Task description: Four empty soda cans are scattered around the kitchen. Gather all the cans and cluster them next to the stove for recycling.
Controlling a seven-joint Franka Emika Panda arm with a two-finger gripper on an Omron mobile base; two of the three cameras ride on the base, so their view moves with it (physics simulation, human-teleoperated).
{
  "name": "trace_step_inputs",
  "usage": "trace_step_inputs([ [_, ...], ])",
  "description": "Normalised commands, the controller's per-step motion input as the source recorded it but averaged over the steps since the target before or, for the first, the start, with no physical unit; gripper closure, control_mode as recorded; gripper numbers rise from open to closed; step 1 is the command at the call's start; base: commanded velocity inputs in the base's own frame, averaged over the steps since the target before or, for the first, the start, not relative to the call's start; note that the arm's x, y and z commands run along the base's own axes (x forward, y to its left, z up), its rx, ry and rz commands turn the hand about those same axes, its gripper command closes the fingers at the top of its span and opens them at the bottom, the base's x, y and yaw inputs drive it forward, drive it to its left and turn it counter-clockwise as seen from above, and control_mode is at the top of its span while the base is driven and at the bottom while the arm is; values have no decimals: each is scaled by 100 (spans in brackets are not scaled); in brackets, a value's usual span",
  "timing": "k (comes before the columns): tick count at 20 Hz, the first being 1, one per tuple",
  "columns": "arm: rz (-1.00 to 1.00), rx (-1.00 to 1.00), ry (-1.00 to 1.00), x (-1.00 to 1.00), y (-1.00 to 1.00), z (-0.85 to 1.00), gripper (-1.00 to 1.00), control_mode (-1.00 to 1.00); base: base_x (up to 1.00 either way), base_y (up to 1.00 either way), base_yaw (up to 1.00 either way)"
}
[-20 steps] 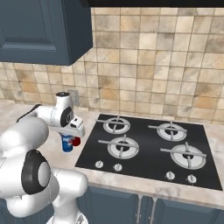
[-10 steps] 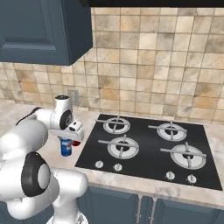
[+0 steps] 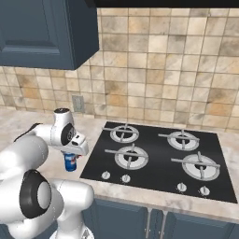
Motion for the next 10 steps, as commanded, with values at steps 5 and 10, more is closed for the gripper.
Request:
trace_step_inputs([
  [5,-2,-2,0,28,-12,0,100,-100,0,0,0],
  [10,-4,0,0,12,-6,0,100,-100,0,0,0],
])
